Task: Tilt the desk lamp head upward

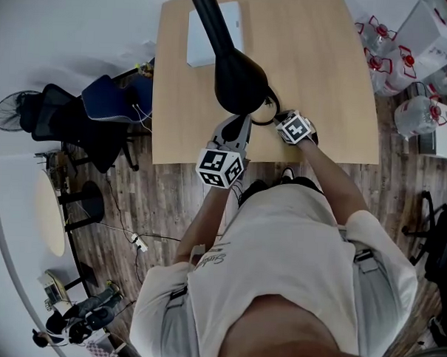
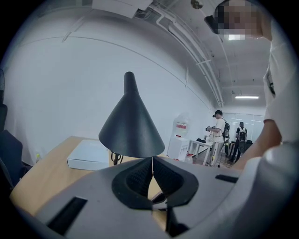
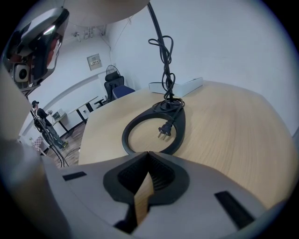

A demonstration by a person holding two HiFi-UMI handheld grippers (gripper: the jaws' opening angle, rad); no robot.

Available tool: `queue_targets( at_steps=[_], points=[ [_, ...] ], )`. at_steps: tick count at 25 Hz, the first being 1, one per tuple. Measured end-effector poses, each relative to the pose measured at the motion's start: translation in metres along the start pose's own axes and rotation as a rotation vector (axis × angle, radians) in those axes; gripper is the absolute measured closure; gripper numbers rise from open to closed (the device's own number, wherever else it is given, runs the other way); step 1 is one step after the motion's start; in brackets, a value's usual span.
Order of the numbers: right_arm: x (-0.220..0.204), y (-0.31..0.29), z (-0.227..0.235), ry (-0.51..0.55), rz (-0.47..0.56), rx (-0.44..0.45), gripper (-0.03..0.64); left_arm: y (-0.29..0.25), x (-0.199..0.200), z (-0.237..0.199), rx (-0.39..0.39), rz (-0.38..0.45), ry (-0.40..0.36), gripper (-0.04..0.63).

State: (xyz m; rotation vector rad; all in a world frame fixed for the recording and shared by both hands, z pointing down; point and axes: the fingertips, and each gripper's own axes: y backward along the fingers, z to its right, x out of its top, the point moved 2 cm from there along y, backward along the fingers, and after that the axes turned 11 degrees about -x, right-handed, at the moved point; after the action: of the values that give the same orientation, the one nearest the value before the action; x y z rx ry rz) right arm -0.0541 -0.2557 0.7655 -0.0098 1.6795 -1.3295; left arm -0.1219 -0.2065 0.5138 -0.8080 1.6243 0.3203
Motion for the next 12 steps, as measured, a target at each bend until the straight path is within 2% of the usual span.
queue_targets(
  at_steps=[5,12],
  points=[
    [0.002,0.001,0.000,-0.035,-0.008,0.004,0.621,0.012,0.009,0.010,-0.018,0.007,-0.036,0.580],
    [0.003,0.003,-0.001,-0.015,-0.019,-0.015,0.621,0.031,0.030,0.031,-0.052,0.054,-0.042,0.580]
  ],
)
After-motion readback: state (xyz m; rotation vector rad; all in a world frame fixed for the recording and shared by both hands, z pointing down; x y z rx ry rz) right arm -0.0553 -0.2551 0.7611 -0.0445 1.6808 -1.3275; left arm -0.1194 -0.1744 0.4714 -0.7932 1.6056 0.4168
